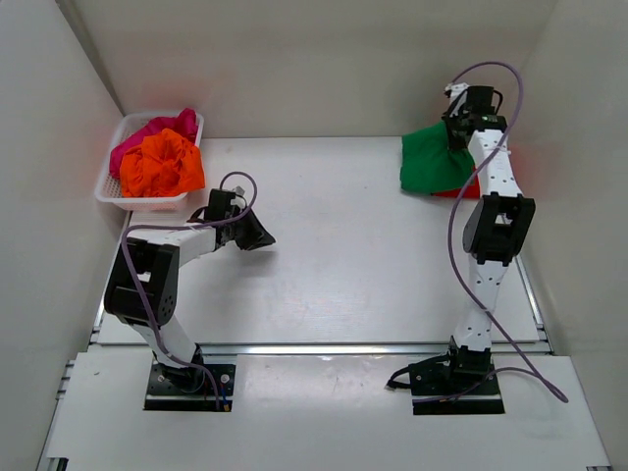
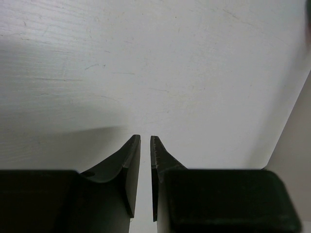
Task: Fold and stack the t-shirts
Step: Put the neatly folded tshirt into the corner of the board with the right arm
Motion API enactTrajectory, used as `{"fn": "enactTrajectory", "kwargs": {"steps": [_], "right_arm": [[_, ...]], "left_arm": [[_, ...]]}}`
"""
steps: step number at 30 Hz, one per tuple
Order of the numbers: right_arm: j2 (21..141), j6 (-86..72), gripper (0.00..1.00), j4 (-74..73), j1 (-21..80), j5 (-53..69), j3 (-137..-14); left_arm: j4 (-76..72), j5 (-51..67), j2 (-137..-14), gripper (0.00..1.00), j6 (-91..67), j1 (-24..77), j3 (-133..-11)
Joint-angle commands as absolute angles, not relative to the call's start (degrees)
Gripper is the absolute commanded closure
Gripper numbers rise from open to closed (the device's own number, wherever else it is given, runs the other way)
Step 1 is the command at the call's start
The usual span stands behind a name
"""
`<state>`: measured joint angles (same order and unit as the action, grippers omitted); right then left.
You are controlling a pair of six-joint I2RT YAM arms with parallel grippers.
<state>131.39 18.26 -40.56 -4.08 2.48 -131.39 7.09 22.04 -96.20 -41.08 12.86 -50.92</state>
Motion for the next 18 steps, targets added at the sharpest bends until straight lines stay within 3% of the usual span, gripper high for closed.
{"fn": "enactTrajectory", "kwargs": {"steps": [1, 18], "right_arm": [[133.41, 19.95, 0.99, -39.11, -7.99, 4.3, -132.98], [131.23, 24.17, 1.0, -32.97, -14.85, 0.0, -125.34]], "left_arm": [[6.42, 23.55, -92.72, 0.75, -39.55, 12.22, -50.36], [6.23, 24.08, -92.72, 0.74, -39.64, 13.62, -46.93]]}}
